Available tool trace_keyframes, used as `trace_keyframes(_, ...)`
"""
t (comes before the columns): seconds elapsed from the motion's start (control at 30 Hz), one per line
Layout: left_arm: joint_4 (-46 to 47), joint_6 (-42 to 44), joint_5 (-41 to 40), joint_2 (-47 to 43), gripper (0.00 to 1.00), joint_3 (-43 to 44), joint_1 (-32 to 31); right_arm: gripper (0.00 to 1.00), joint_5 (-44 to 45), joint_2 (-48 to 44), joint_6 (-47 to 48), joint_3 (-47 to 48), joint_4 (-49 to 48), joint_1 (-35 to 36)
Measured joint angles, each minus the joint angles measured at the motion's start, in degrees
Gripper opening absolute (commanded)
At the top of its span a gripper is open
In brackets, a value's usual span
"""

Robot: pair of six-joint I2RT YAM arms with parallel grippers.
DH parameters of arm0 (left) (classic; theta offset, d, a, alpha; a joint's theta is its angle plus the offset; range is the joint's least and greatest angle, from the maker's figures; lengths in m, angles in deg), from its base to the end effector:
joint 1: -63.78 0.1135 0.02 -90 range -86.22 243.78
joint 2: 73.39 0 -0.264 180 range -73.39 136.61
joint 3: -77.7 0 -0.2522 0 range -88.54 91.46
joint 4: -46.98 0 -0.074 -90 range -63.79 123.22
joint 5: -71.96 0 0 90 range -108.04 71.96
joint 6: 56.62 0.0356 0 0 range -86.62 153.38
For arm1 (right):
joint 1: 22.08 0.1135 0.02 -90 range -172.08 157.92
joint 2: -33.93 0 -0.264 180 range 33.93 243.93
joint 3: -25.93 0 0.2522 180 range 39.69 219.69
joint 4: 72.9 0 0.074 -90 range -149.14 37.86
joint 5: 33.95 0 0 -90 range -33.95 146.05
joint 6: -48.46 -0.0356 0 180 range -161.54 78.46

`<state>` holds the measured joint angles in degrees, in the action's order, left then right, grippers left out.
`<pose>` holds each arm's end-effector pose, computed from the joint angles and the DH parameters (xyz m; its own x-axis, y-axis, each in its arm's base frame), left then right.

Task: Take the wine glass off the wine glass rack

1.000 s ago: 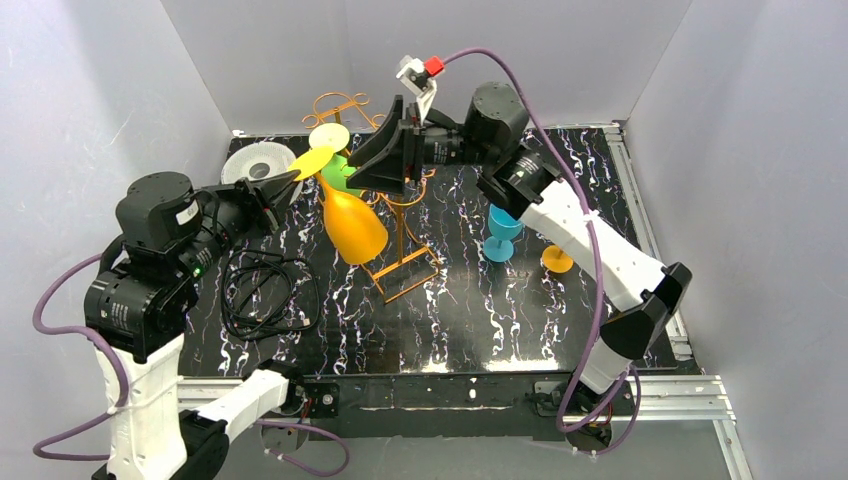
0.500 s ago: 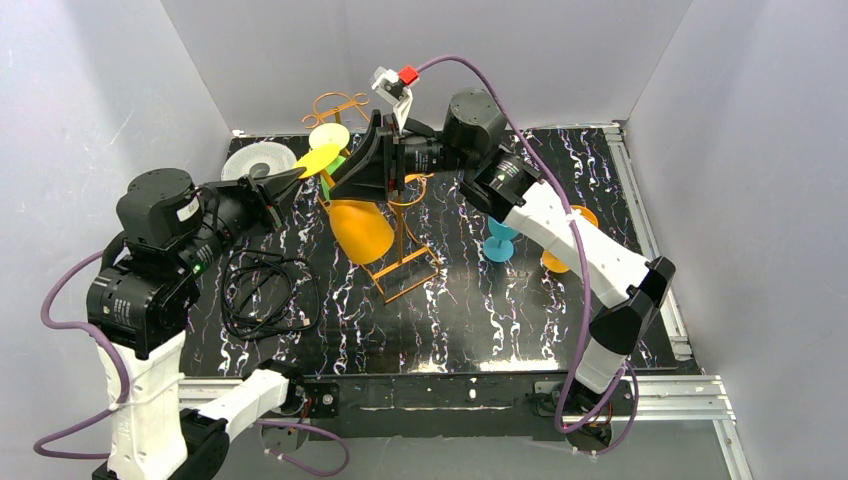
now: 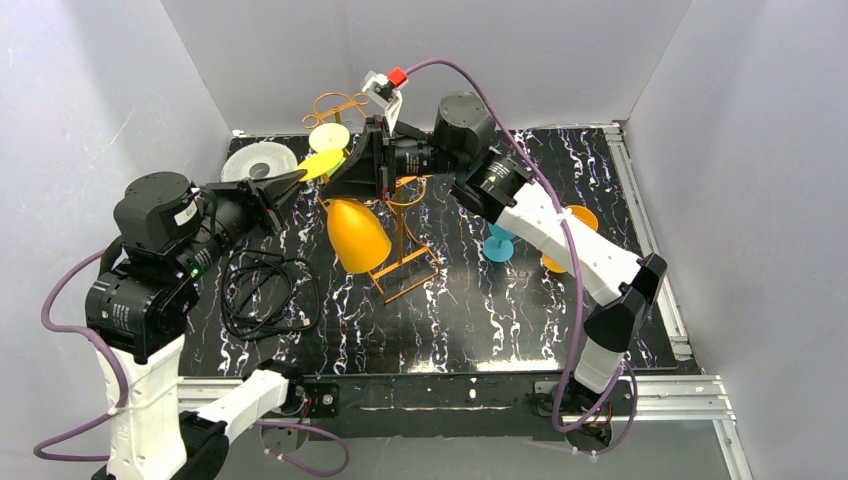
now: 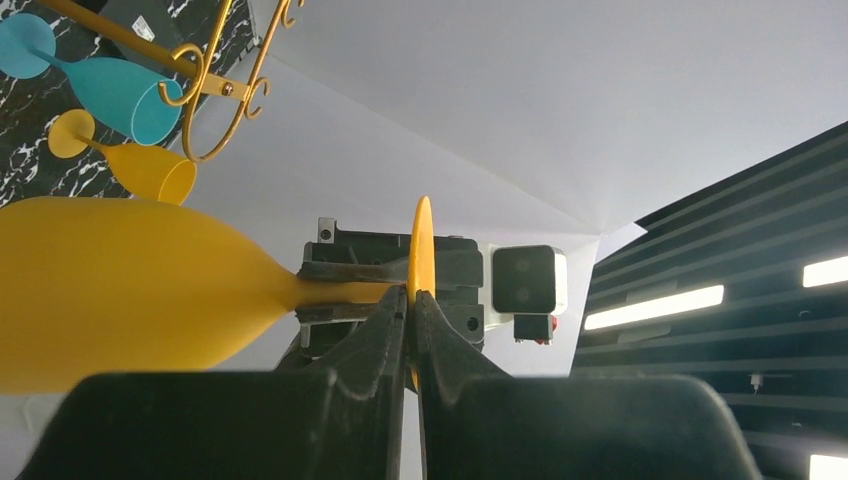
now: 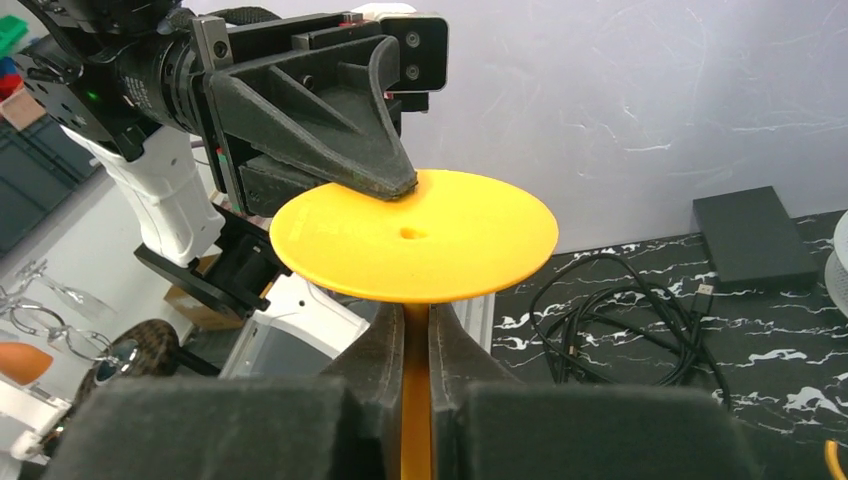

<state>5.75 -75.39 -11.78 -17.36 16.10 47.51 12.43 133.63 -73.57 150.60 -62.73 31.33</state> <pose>0.0867 -0.0294 0.5953 -0.4675 -0.8440 0.2629 0.2068 -0.3935 -0.8958 0.2125 0.3274 0.5057 -0.3901 0.1187 -0.9131 -0.9106 -0.1970 0.3634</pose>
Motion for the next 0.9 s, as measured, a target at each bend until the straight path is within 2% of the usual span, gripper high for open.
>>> trace_keyframes(0.07, -0.04, 0.83, -0.02, 0.00, 0.43, 0.02, 0.00, 0.01, -0.09, 0.00, -0.79, -0.02, 0.04, 0.02)
trace_keyframes(0.13, 0.20, 2.56, 0.11, 0.20, 0.65, 0.28, 0.00, 0.01, -0.02, 0.00, -1.25, -0.15, -0.04, 0.28)
trace_keyframes(0.2, 0.20, 4.02, 0.20, 0.68, 0.80, 1.09, 0.00, 0.01, 0.00, -0.15, -1.90, -0.79, -0.37, 0.70)
trace_keyframes(0.27, 0.33, 5.44, 0.31, 1.33, 0.89, 2.40, 0.00, 0.01, 0.07, -0.61, -2.36, -1.86, -0.50, 0.83)
trace_keyframes(0.53, 0.63, 11.34, -0.44, 1.49, 0.94, 3.37, 0.00, 0.01, 5.14, -4.20, -3.89, -4.68, 1.77, 1.09)
trace_keyframes(0.73, 0.57, 19.87, -2.32, 1.03, 0.95, 4.79, 0.00, 0.01, 12.13, -6.97, -5.51, -4.68, 5.92, 1.09)
trace_keyframes(0.9, 0.11, 29.09, -2.12, 2.05, 0.94, 10.03, 0.00, 0.01, 19.80, -9.18, -7.06, -4.46, 10.12, 0.94)
